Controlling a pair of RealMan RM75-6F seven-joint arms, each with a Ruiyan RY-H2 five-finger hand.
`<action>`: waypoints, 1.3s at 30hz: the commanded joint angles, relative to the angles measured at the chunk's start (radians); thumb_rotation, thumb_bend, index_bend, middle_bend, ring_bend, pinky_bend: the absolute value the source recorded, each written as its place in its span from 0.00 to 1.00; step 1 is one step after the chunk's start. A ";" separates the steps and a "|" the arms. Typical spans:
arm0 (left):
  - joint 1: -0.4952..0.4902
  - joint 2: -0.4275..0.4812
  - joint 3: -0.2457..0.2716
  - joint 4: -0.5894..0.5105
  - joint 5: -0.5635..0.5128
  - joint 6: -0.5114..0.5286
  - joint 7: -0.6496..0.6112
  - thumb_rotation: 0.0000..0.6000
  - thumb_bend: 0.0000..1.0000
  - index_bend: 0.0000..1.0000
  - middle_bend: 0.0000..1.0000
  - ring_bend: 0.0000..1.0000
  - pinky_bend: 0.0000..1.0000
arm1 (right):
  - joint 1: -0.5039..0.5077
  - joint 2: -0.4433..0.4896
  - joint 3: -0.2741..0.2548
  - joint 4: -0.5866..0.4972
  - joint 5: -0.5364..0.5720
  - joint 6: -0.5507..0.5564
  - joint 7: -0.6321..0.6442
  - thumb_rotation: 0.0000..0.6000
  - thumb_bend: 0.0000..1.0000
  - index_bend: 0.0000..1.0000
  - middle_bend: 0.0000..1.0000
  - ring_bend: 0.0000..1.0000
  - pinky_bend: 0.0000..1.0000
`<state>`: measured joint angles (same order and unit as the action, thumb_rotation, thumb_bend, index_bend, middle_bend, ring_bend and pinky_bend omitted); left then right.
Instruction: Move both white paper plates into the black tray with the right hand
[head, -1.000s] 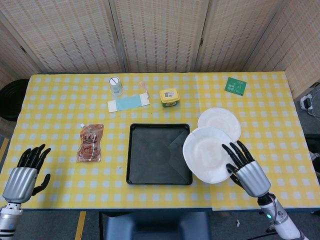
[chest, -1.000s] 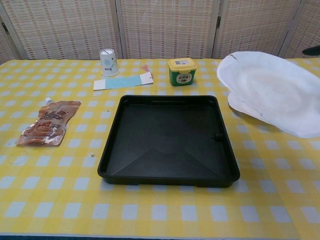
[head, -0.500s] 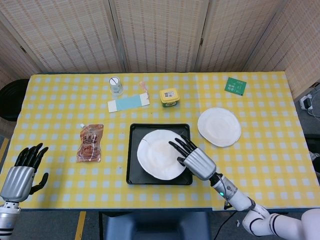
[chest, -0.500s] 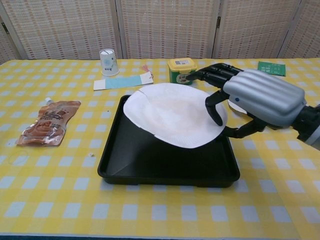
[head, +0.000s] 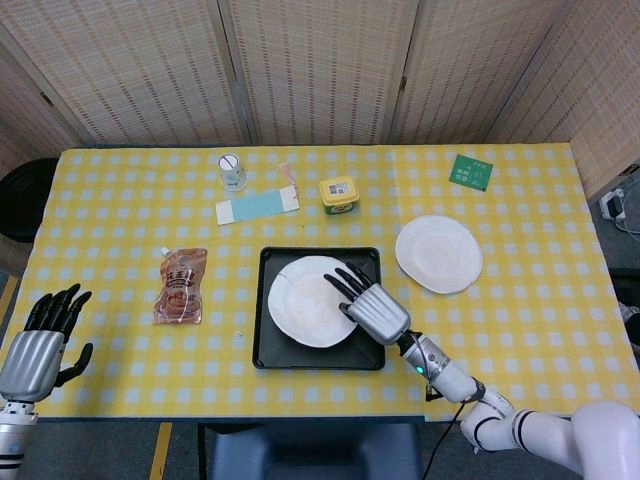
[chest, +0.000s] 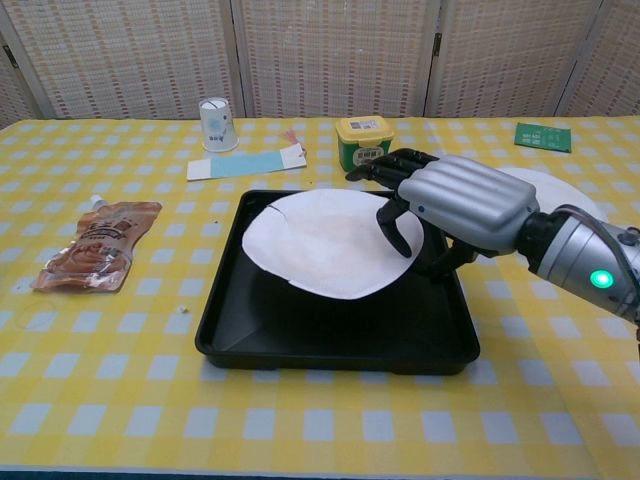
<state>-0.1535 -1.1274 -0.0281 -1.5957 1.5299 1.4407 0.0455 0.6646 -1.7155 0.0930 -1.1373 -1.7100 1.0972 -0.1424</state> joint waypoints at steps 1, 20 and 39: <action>0.000 0.000 0.000 0.000 0.001 0.000 0.000 1.00 0.50 0.00 0.00 0.00 0.00 | 0.019 -0.019 0.005 0.012 0.035 -0.043 0.000 1.00 0.42 0.70 0.09 0.02 0.00; -0.003 0.002 0.001 0.005 -0.002 -0.006 -0.009 1.00 0.49 0.00 0.00 0.00 0.00 | 0.067 0.039 0.007 -0.099 0.159 -0.177 -0.080 1.00 0.42 0.04 0.00 0.00 0.00; -0.009 -0.002 0.005 0.011 0.001 -0.019 0.000 1.00 0.50 0.00 0.00 0.00 0.00 | 0.074 0.203 0.002 -0.318 0.255 -0.231 -0.143 1.00 0.24 0.00 0.00 0.00 0.00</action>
<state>-0.1622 -1.1295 -0.0231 -1.5851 1.5311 1.4220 0.0453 0.7392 -1.5385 0.0958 -1.4273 -1.4768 0.8832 -0.2802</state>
